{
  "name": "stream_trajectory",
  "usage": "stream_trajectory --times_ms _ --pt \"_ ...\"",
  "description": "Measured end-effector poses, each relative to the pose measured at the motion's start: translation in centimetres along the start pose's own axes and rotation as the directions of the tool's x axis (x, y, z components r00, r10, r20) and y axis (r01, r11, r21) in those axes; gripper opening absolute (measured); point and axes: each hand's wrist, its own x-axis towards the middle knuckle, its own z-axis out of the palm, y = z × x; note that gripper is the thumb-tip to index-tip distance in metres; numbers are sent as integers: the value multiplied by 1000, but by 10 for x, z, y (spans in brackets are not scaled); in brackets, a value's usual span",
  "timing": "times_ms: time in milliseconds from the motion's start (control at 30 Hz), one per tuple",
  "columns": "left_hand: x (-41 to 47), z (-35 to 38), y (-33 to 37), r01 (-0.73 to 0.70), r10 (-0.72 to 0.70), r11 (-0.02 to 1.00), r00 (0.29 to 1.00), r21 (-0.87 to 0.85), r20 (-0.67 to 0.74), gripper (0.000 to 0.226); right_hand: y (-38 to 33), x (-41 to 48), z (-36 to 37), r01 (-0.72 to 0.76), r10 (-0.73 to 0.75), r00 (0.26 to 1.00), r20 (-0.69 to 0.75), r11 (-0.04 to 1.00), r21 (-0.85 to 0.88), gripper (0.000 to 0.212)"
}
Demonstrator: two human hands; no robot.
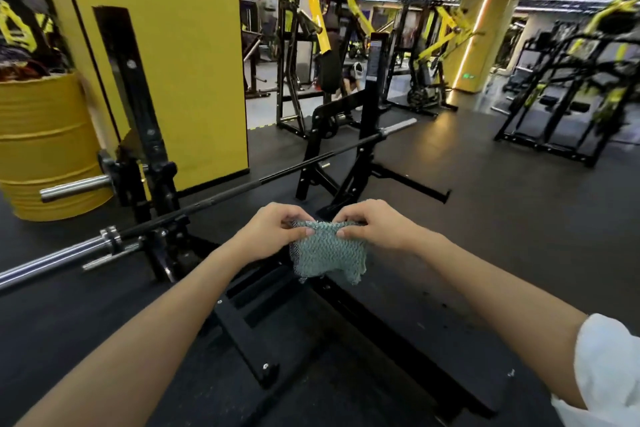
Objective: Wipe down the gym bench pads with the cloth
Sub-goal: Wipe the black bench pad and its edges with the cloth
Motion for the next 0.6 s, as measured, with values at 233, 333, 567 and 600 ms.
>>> stream_trajectory --times_ms 233,333,567,600 --pt "93 35 12 -2 3 999 999 -32 37 16 83 14 -45 -62 63 997 -41 998 8 14" --pt "129 41 6 -13 14 999 999 -30 51 10 111 34 -55 -82 83 995 -50 997 14 14" --pt "219 34 -35 -20 23 998 998 -61 60 12 161 108 -72 -107 106 993 -55 994 -34 17" --pt "233 31 -41 -20 24 997 998 -75 56 13 167 122 -76 -112 110 993 -51 993 -41 17"
